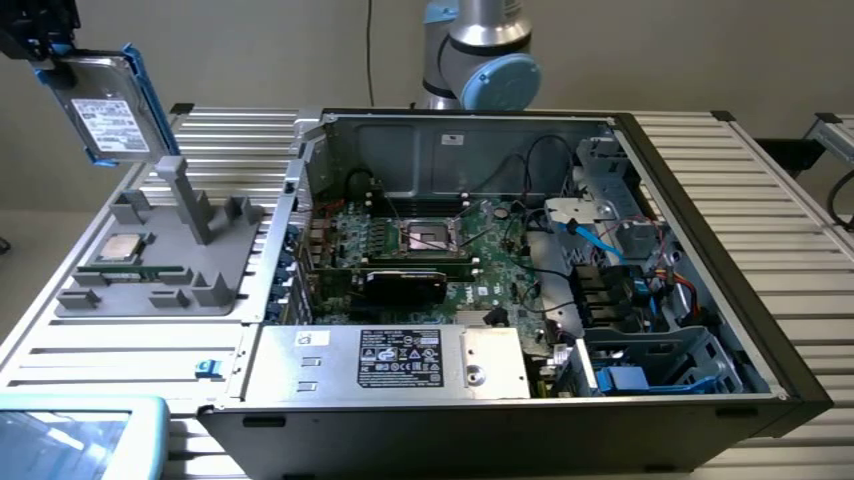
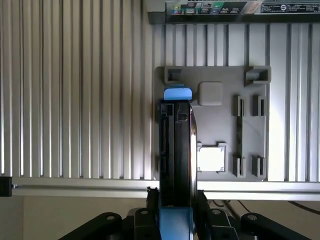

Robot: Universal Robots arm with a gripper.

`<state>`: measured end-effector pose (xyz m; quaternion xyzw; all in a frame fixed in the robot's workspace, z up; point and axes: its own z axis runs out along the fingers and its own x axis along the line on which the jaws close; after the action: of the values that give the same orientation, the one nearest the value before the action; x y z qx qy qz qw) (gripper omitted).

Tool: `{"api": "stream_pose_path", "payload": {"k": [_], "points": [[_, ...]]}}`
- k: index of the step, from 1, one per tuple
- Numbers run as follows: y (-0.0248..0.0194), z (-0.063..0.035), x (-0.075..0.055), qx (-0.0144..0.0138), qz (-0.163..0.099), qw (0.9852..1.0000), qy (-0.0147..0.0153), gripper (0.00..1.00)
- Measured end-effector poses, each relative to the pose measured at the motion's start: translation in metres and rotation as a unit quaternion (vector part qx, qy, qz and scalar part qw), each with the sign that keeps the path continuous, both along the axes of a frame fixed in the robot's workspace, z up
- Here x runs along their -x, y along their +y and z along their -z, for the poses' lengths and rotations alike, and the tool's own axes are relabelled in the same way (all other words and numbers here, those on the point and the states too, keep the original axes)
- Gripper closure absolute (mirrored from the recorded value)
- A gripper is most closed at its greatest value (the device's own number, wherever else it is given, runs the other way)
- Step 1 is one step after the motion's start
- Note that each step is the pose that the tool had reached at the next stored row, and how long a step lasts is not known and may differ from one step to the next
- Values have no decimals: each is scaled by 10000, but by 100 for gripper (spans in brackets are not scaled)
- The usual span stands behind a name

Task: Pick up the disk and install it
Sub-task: 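Pick up the disk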

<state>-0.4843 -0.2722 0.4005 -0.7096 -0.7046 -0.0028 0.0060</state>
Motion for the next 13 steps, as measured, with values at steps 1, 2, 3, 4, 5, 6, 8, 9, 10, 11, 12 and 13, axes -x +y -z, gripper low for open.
{"api": "stream_pose_path", "payload": {"k": [1, 2, 3, 4, 5, 6, 8, 9, 10, 11, 12, 13], "points": [[0, -2, 0, 0, 0, 10000, -1, 63], [0, -2, 0, 0, 0, 10000, 0, 63], [0, -2, 0, 0, 0, 10000, 0, 63], [0, -1, 0, 0, 0, 10000, -1, 63], [0, -2, 0, 0, 0, 10000, -1, 63], [0, -3, -1, 0, 0, 10000, 0, 63], [0, -13, -38, 0, -1, 10000, 1, 63], [0, -18, -77, 0, 0, 10000, 0, 63], [0, -23, -117, 0, 0, 10000, 0, 63], [0, -29, -154, 0, 0, 10000, -1, 63], [0, -42, -185, 0, 0, 10000, 0, 63], [0, -62, -213, 0, 0, 10000, 0, 63]]}}
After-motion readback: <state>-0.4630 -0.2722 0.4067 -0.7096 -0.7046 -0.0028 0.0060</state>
